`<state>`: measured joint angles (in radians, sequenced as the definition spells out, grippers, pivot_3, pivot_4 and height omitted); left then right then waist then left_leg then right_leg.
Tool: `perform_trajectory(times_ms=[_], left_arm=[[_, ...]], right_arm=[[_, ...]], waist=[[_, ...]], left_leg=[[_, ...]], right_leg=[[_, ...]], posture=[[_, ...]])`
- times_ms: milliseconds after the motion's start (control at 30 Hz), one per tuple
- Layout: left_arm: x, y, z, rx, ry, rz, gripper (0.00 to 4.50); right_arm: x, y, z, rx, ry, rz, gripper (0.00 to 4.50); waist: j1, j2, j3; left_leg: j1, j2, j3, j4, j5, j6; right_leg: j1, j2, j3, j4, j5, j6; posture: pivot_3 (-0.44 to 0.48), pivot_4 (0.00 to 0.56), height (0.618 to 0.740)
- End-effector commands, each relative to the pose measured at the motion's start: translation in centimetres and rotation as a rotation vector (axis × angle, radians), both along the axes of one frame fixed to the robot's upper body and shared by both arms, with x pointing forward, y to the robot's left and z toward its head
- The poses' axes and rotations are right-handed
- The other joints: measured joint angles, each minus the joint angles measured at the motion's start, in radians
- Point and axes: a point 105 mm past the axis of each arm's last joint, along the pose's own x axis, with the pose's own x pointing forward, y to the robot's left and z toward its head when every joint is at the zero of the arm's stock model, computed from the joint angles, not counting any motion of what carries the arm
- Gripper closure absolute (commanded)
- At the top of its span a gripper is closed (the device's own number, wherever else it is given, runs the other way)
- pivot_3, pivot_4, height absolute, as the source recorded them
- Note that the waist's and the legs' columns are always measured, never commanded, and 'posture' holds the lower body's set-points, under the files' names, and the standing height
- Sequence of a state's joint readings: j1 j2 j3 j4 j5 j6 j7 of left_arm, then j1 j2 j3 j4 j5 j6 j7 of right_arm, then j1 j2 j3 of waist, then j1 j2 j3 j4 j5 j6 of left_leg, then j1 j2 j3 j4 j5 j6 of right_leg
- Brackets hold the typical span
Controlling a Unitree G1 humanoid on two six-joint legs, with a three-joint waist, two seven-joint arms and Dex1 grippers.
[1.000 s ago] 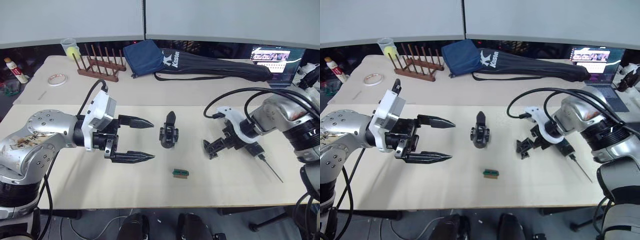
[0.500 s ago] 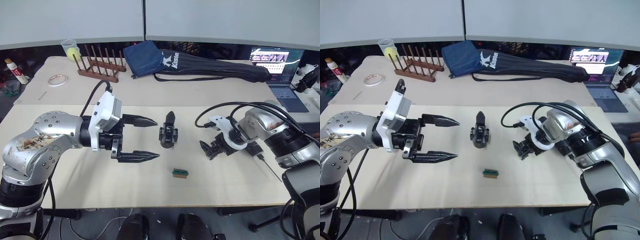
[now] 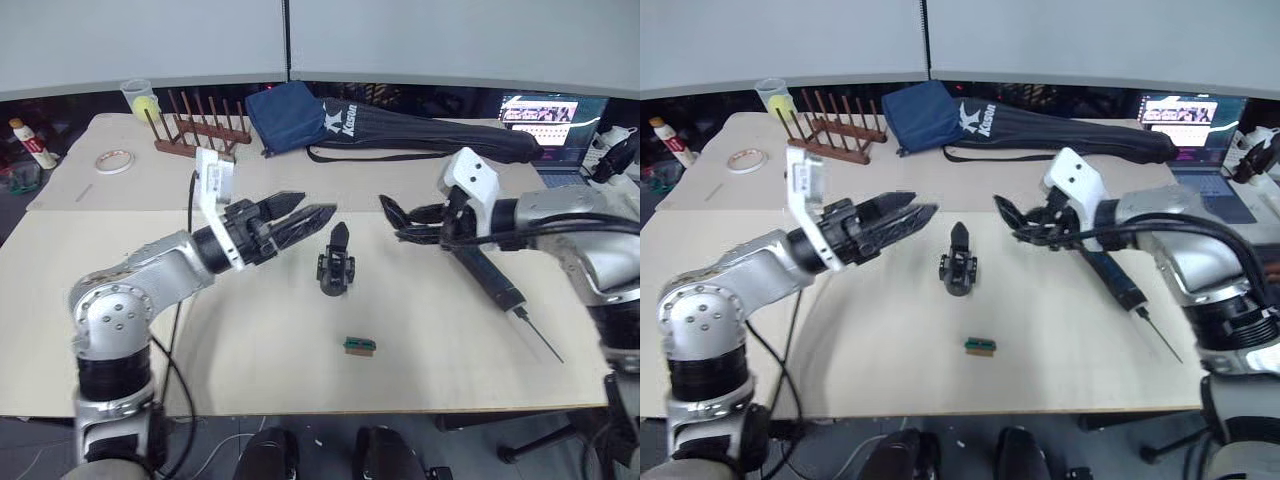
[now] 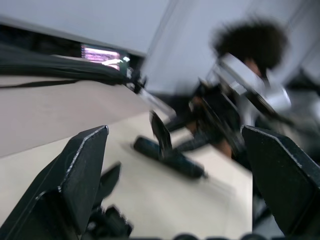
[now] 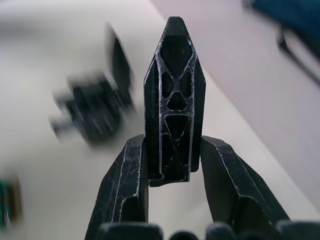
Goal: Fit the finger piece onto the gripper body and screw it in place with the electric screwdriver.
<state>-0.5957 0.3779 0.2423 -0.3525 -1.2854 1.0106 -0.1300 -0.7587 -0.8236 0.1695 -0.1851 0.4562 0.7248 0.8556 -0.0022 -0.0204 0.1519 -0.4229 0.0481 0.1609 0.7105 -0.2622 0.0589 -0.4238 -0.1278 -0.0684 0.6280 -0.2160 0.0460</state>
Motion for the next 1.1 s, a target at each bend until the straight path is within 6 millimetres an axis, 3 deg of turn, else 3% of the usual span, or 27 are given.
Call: perform_trajectory(times_ms=[33, 200, 400, 533, 733, 767, 1033, 1100], left_arm=[[0.7, -0.7, 1.8, -0.067, 0.0, 0.042, 0.0], [1.2, -2.4, 2.7, -0.071, -0.009, 0.017, 0.0], [0.7, -4.2, 2.6, -0.057, -0.051, -0.01, 0.0], [0.8, -3.9, 3.1, -0.083, -0.081, 0.013, 1.23], [0.5, -3.8, 3.0, -0.071, -0.104, 0.012, 4.17], [0.6, -3.8, 3.0, -0.073, -0.105, 0.015, 4.5], [0.9, -3.6, 2.6, -0.055, -0.099, 0.014, 4.5], [1.1, -3.5, 2.5, -0.017, -0.118, 0.002, 4.5]], right_arm=[[-1.6, 2.0, 3.1, 0.073, -0.209, 0.054, 3.39], [-1.8, 4.3, 4.6, 0.189, -0.322, 0.02, 3.39], [-1.8, 5.1, 4.2, 0.189, -0.352, 0.003, 3.39], [-1.9, 5.2, 3.9, 0.187, -0.349, 0.007, 3.39], [-2.1, 5.2, 3.6, 0.174, -0.356, 0.014, 3.39], [-2.1, 5.2, 3.6, 0.173, -0.358, 0.014, 3.39], [-2.8, 5.2, 4.9, 0.169, -0.463, 0.041, 3.39], [-3.7, 5.2, 5.3, 0.163, -0.451, 0.107, 2.36]], waist=[[0.003, 0.0, 0.0], [0.005, 0.0, 0.0], [0.008, 0.0, 0.0], [0.007, 0.0, 0.0], [0.005, 0.0, 0.0], [0.006, 0.0, 0.0], [0.006, 0.0, 0.0], [0.007, 0.0, 0.0]], left_leg=[[0.0, 0.0, 0.0, 0.0, 0.0, 0.0], [0.0, -0.002, 0.001, 0.001, 0.0, 0.0], [0.0, -0.003, 0.001, 0.0, 0.0, 0.0], [0.0, -0.003, 0.001, 0.0, 0.0, -0.001], [0.0, -0.003, 0.001, 0.0, 0.001, -0.001], [0.0, -0.003, 0.001, 0.0, 0.001, -0.001], [0.0, -0.003, 0.001, 0.0, 0.001, -0.001], [0.0, -0.003, 0.001, 0.0, 0.001, -0.001]], right_leg=[[0.0, 0.0, 0.0, 0.0, 0.0, 0.0], [0.0, 0.0, -0.001, 0.0, 0.0, 0.0], [0.0, 0.0, -0.001, 0.0, 0.0, 0.0], [0.0, 0.001, -0.001, 0.0, 0.0, 0.0], [0.0, 0.001, -0.001, 0.0, 0.0, 0.0], [0.0, 0.001, 0.0, 0.0, 0.0, 0.0], [0.0, 0.001, -0.001, -0.001, 0.0, 0.0], [0.0, 0.001, -0.001, -0.001, 0.0, 0.0]], posture=[[0.0, 0.15, 0.74], [0.0, 0.15, 0.74], [0.0, 0.15, 0.74], [0.0, 0.15, 0.74], [0.0, 0.15, 0.74], [0.0, 0.15, 0.74], [0.0, 0.15, 0.74], [0.0, 0.15, 0.74]])
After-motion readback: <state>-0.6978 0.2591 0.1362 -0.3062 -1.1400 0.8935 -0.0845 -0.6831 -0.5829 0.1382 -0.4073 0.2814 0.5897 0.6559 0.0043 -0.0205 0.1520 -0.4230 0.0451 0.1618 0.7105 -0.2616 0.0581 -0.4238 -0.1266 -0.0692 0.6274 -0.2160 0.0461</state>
